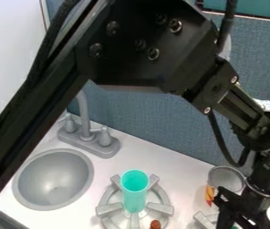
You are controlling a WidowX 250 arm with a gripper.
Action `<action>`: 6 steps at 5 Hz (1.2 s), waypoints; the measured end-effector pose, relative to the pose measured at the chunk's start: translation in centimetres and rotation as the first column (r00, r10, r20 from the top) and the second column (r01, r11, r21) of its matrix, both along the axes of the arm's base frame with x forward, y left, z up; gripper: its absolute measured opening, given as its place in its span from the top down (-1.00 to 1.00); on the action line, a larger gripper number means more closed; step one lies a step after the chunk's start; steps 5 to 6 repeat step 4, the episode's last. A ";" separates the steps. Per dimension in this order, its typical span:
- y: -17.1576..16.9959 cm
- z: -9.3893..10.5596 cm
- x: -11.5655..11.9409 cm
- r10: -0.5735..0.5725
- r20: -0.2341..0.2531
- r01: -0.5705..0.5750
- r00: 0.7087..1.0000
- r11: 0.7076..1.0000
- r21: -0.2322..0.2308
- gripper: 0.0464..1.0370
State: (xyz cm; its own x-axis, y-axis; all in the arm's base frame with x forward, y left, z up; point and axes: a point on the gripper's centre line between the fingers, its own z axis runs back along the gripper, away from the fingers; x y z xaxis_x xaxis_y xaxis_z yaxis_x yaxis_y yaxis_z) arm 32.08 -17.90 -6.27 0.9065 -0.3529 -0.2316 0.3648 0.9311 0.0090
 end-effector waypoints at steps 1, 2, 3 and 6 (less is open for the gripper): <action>0.0 0.9 -0.5 0.037 0.009 -0.037 0.999 0.999 -0.013 -0.88; 0.1 4.6 -0.5 0.077 0.057 -0.075 0.995 0.997 -0.035 -0.93; 2.5 8.0 -2.7 0.139 0.090 -0.140 0.986 0.990 0.004 -0.93; 5.0 10.6 -4.1 0.197 0.151 -0.209 0.969 0.976 0.066 -0.93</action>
